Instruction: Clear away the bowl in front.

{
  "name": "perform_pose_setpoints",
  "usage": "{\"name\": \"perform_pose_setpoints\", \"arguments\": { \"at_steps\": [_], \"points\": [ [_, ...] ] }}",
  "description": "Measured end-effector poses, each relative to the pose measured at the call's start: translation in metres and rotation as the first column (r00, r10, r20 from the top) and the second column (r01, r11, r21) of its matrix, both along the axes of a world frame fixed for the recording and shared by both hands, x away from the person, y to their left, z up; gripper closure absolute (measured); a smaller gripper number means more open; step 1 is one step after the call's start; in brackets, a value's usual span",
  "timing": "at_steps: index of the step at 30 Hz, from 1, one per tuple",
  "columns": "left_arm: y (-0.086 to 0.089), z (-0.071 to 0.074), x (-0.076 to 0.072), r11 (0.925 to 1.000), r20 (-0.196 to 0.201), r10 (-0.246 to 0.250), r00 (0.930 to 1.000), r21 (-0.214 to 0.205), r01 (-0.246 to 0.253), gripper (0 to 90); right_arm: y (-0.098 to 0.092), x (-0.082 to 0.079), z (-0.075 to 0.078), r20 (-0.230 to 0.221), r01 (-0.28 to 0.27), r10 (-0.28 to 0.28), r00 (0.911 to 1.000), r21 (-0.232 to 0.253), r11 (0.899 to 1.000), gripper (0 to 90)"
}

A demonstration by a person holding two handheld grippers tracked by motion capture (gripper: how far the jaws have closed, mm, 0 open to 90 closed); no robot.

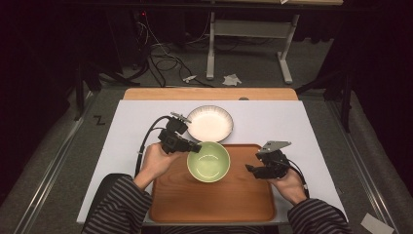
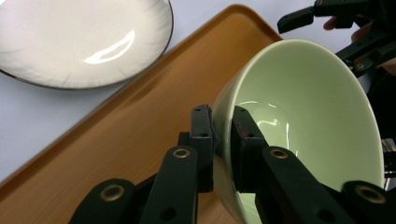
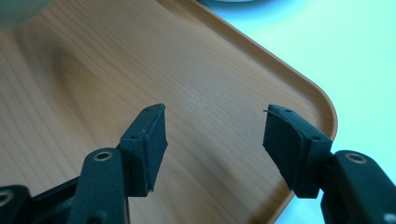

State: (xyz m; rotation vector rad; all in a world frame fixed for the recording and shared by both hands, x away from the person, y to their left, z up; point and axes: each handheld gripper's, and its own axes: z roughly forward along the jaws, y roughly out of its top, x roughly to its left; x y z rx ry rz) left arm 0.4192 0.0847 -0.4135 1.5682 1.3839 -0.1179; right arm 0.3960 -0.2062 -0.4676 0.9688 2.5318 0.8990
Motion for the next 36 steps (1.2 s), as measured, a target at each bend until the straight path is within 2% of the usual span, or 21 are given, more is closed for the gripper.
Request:
{"name": "perform_pose_setpoints", "arguments": {
  "at_steps": [10, 19, 26, 28, 29, 30, 31, 32, 36],
  "points": [
    [-0.002, -0.022, 0.004, 0.9997, -0.048, 0.006, 0.9988, 0.023, -0.005, 81.3, 0.001, 0.000, 0.000, 0.001, -0.003, 0.003, 1.0000, -0.006, 1.000, 40.6],
    [-0.012, -0.038, 0.010, 0.9986, -0.077, 0.006, 0.9970, 0.052, -0.002, 80.4, 0.002, 0.000, -0.001, -0.001, -0.004, 0.004, 1.0000, -0.004, 1.000, 40.6],
    [-0.011, -0.037, 0.013, 0.9998, -0.081, 0.014, 0.9966, 0.017, -0.013, 81.7, 0.001, 0.000, 0.000, 0.000, 0.001, -0.001, 1.0000, 0.000, 1.000, 40.6],
    [-0.005, -0.032, 0.016, 0.9987, -0.079, 0.029, 0.9964, -0.039, -0.032, 85.8, 0.002, 0.000, -0.001, 0.000, -0.001, 0.001, 1.0000, 0.003, 1.000, 40.6],
    [-0.001, -0.027, 0.018, 0.9948, -0.096, 0.032, 0.9949, -0.093, -0.041, 90.0, 0.002, 0.000, -0.001, -0.001, -0.001, 0.001, 1.0000, -0.003, 1.000, 40.6],
    [0.001, -0.025, 0.019, 0.9919, -0.104, 0.037, 0.9939, -0.117, -0.049, 90.0, 0.002, 0.000, -0.001, -0.002, -0.001, 0.001, 1.0000, -0.004, 1.000, 40.6],
    [0.002, -0.025, 0.019, 0.9936, -0.092, 0.040, 0.9949, -0.101, -0.050, 90.0, 0.002, 0.000, -0.001, -0.002, -0.001, 0.001, 1.0000, -0.004, 1.000, 40.6],
    [-0.001, -0.030, 0.017, 0.9970, -0.087, 0.035, 0.9956, -0.066, -0.040, 90.0, 0.002, 0.000, -0.001, -0.001, -0.002, 0.002, 1.0000, -0.005, 1.000, 40.6],
    [-0.008, -0.035, 0.015, 0.9983, -0.092, 0.016, 0.9956, -0.055, -0.021, 90.0, 0.003, 0.000, -0.001, 0.000, -0.002, 0.002, 1.0000, -0.005, 1.000, 40.6]
  ]
}}
